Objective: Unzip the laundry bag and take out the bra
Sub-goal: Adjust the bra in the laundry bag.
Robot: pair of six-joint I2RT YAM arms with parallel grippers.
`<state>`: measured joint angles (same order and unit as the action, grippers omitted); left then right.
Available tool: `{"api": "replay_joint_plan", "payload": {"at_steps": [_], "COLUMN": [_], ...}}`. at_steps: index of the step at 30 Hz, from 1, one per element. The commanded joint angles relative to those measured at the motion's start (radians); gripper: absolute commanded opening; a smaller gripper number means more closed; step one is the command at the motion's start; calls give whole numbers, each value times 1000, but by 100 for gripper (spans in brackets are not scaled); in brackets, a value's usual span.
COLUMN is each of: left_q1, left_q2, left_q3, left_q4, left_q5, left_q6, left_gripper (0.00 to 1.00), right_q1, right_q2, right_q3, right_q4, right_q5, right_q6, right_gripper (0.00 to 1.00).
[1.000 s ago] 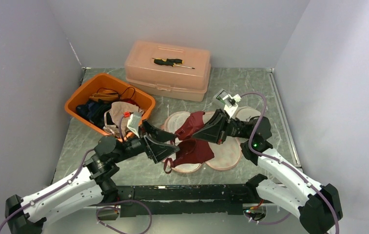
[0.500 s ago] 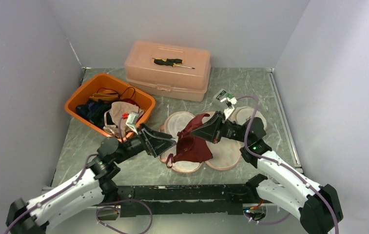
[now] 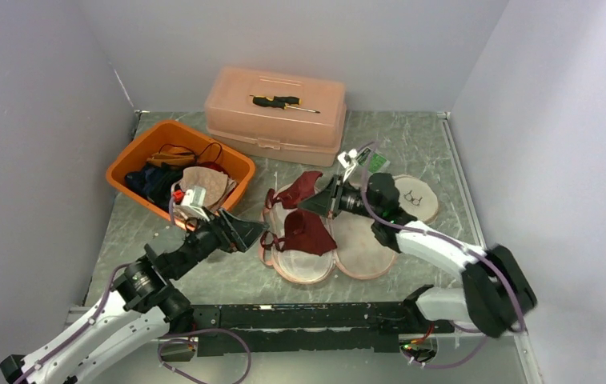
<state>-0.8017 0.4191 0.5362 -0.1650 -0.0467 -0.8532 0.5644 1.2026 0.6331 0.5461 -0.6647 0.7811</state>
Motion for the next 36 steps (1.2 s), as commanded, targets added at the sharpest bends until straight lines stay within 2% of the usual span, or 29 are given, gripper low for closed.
{"api": "replay_joint_plan", "payload": {"at_steps": [1, 5, 9, 10, 13, 16, 19, 22, 25, 28, 32, 36], "left_q1": [2, 4, 3, 3, 4, 3, 3, 3, 2, 4, 3, 4], "left_q2": [38, 121, 177, 185, 212, 258, 297, 312, 320, 348, 442, 536], "left_q3": [-55, -66, -62, -61, -62, -54, -46, -42, -36, -23, 19, 60], "left_q4": [-4, 31, 59, 67, 87, 89, 91, 91, 78, 62, 59, 83], "left_q5": [-4, 35, 54, 52, 48, 53, 62, 68, 61, 63, 117, 184], "left_q6": [-26, -34, -24, -20, -15, -9, -4, -1, 10, 27, 63, 61], "left_gripper": [94, 94, 94, 94, 94, 94, 94, 94, 94, 94, 94, 94], "right_q1": [-24, -24, -24, -24, -24, -24, -24, -23, -25, -27, -27, -27], "right_q2": [220, 314, 280, 261, 229, 205, 189, 177, 173, 184, 204, 198], "right_q3": [-169, -251, -265, -261, -255, -261, -270, -287, -306, -323, -327, -318], "right_q4": [171, 269, 197, 167, 89, 40, 13, -1, -11, 9, 27, 20], "right_q5": [37, 56, 96, 112, 143, 163, 171, 175, 176, 165, 152, 149], "right_q6": [118, 164, 125, 110, 75, 58, 46, 41, 36, 41, 34, 20], "right_gripper": [0, 0, 16, 25, 42, 51, 54, 54, 48, 37, 16, 9]}}
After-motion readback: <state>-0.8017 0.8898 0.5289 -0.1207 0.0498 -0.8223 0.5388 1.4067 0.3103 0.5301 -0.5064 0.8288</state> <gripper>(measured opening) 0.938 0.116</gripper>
